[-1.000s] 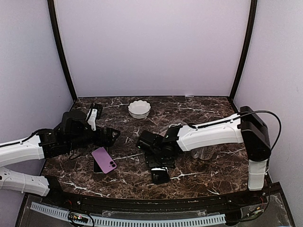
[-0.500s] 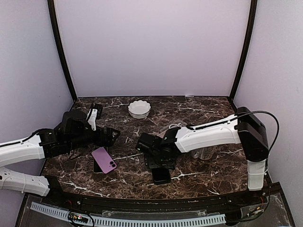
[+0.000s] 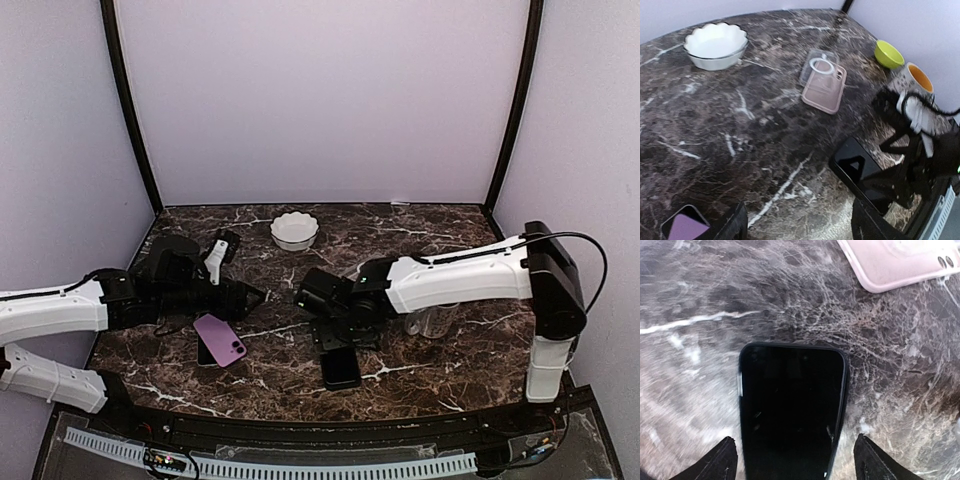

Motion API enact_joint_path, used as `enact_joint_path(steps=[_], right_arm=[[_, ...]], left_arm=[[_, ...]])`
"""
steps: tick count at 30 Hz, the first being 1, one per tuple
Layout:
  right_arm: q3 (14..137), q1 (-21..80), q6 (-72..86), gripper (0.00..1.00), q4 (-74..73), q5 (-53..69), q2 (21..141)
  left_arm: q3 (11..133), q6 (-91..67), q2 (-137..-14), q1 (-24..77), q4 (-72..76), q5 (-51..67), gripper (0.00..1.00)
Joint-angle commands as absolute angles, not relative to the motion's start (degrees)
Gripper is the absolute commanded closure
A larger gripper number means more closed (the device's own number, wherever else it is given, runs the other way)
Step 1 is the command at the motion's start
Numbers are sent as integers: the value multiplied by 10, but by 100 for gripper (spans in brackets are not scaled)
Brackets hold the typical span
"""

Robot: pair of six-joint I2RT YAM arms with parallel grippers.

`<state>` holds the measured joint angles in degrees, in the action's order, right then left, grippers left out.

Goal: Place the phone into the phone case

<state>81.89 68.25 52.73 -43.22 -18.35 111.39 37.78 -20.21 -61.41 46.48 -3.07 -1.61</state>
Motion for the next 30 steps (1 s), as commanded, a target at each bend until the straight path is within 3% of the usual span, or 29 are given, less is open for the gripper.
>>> enact_joint_path(steps=[1, 5, 10, 21, 30], right_arm=[[762, 651, 484, 24, -381, -115, 1031], [706, 616, 472, 33, -329, -94, 999], [655, 597, 456, 37, -267, -52, 987], [602, 585, 449, 47, -197, -36, 991], [572, 584, 459, 48, -174, -31, 996]], left_arm=[[429, -154, -703, 501, -38, 106, 32], [497, -137, -821, 525, -63, 131, 40], [565, -134, -938, 537, -70, 168, 50], [669, -114, -1065, 537, -132, 175, 71], [700, -104, -1079, 538, -191, 178, 76]])
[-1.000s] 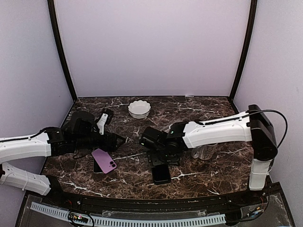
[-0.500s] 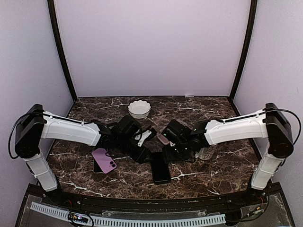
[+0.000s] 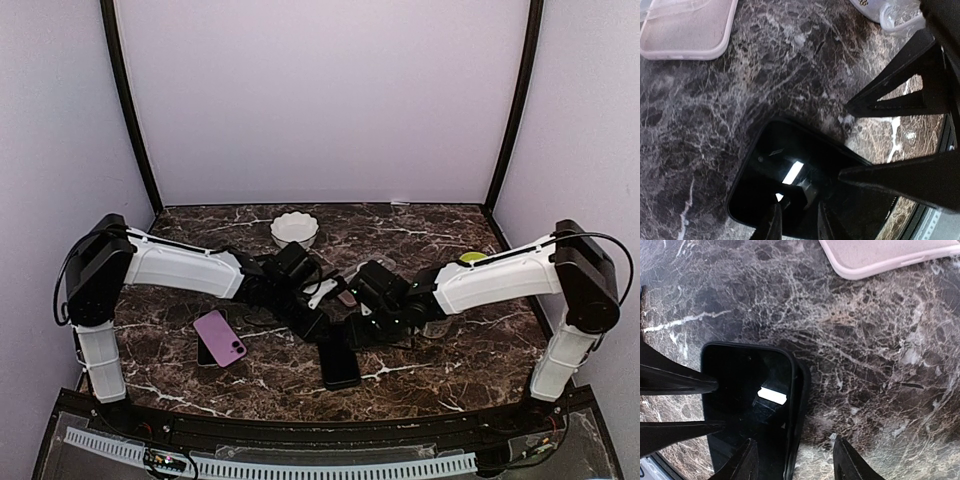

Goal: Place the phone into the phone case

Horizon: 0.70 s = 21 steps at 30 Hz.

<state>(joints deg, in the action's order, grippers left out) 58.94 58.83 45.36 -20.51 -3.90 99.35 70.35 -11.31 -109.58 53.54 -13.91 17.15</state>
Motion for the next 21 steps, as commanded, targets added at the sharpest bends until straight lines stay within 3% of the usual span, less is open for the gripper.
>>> enact_joint_path(steps=[1, 10, 21], right_arm=[[571, 584, 460, 48, -174, -31, 998], [564, 584, 455, 50, -170, -25, 1001], [558, 584, 446, 48, -145, -3, 1015]], left_arm=[[697, -104, -1067, 539, -190, 185, 75], [665, -88, -1020, 538, -190, 178, 71], [702, -67, -1111, 537, -211, 201, 70]])
